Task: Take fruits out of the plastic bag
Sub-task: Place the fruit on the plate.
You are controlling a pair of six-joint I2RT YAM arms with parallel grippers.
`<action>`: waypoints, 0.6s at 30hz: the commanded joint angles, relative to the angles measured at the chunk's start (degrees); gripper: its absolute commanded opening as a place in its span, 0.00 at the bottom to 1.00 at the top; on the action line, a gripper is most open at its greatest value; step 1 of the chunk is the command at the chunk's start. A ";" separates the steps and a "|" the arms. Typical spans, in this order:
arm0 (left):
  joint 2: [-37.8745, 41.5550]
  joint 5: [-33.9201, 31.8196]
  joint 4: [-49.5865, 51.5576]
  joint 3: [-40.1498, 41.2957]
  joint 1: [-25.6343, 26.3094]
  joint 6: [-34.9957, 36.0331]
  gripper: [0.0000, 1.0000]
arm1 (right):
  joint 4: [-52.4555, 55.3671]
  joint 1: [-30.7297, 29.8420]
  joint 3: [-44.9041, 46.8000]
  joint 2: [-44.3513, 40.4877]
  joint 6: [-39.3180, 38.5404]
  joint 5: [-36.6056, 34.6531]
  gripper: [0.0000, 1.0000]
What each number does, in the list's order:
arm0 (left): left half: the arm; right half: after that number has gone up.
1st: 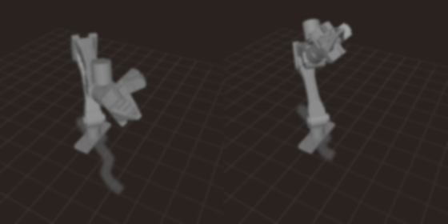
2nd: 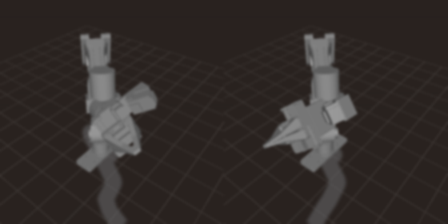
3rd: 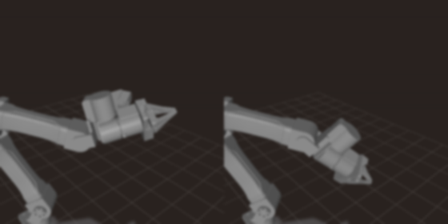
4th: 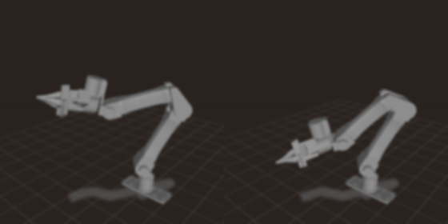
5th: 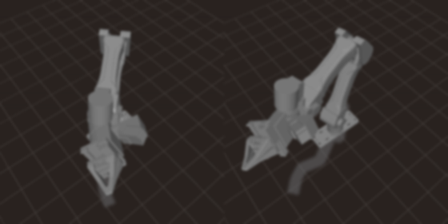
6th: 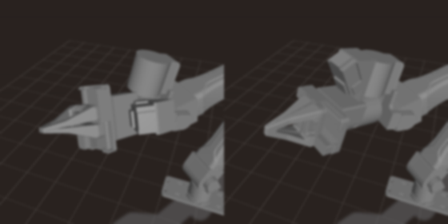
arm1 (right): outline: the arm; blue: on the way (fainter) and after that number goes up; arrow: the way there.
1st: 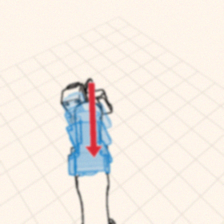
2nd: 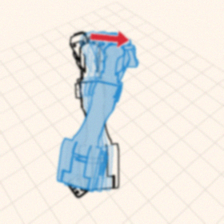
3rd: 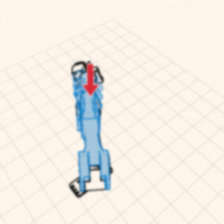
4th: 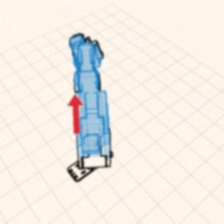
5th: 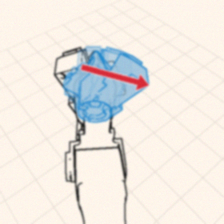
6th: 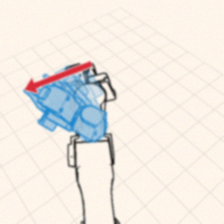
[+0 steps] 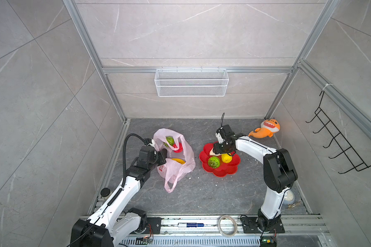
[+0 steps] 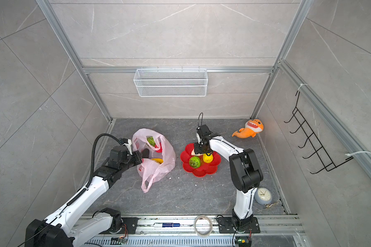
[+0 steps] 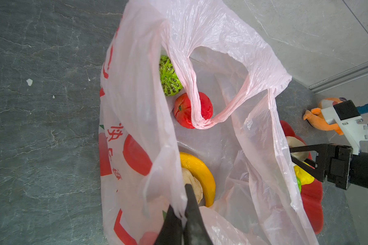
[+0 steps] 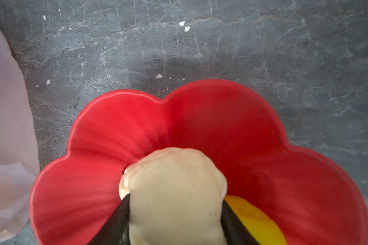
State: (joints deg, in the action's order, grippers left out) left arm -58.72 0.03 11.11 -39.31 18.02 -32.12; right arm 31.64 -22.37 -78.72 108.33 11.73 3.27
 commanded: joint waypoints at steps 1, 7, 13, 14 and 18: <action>1.23 -1.09 0.23 -1.91 0.09 0.21 0.00 | -0.08 0.17 -1.56 1.18 -1.00 -0.46 0.48; 1.45 -1.09 0.40 -1.74 0.08 0.19 0.00 | 0.29 0.21 -1.63 1.31 -1.04 -1.55 0.63; 1.81 -0.99 0.47 -1.56 0.10 0.13 0.00 | 0.72 0.20 -2.05 1.01 -1.22 -2.51 0.73; 1.88 -1.00 0.51 -1.56 0.09 0.21 0.00 | 0.84 0.22 -2.05 0.89 -1.31 -2.69 0.74; 2.40 -1.36 1.11 -1.59 0.08 0.42 0.00 | 1.35 0.22 -2.21 0.51 -1.35 -3.22 0.78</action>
State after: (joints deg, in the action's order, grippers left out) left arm -57.76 -0.08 11.64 -39.31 18.02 -32.12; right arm 31.81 -22.35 -79.15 108.44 10.85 1.30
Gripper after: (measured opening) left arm 0.048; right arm 0.771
